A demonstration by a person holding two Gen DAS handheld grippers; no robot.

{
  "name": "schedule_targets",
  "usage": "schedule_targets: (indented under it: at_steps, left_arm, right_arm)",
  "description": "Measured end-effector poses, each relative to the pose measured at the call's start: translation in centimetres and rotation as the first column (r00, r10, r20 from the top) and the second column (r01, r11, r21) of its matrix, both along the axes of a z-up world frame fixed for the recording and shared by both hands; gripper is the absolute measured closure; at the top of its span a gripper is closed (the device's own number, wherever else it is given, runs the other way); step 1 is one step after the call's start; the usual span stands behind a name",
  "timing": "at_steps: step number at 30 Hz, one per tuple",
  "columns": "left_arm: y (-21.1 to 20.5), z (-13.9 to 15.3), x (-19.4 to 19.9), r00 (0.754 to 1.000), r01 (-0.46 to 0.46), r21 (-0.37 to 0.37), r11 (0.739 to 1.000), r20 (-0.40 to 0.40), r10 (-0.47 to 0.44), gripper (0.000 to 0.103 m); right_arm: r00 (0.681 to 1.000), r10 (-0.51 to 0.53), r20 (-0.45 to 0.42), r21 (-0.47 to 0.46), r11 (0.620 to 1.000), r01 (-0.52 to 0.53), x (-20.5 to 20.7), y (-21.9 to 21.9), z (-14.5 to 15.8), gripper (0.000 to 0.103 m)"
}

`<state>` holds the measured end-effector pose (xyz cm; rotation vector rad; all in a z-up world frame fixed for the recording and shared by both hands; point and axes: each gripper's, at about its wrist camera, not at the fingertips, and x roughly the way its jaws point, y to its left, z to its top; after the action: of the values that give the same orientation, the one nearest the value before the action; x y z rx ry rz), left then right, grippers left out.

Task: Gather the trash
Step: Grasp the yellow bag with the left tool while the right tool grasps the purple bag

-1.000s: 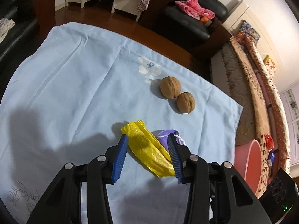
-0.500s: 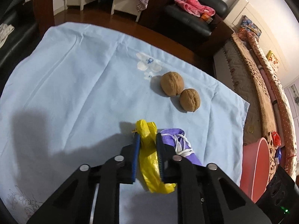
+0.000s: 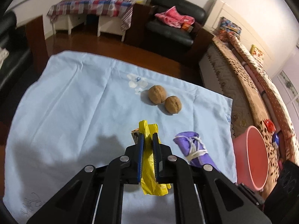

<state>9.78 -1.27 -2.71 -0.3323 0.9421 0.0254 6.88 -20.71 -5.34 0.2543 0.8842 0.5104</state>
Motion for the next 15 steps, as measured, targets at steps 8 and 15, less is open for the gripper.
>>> schedule_targets:
  at_steps: [8, 15]
  left_arm:
    - [-2.7, 1.7, -2.6, 0.995, 0.063, 0.091, 0.994, 0.066, -0.069, 0.095]
    - [-5.9, 2.4, -4.1, 0.986, 0.131, 0.111, 0.985, 0.085, -0.141, 0.095]
  right_arm:
    - [0.993, -0.093, 0.066, -0.025, 0.995, 0.095, -2.9, -2.3, 2.0, 0.091]
    - [0.98, -0.167, 0.11, -0.036, 0.984, 0.172, -5.6, -4.5, 3.5, 0.091]
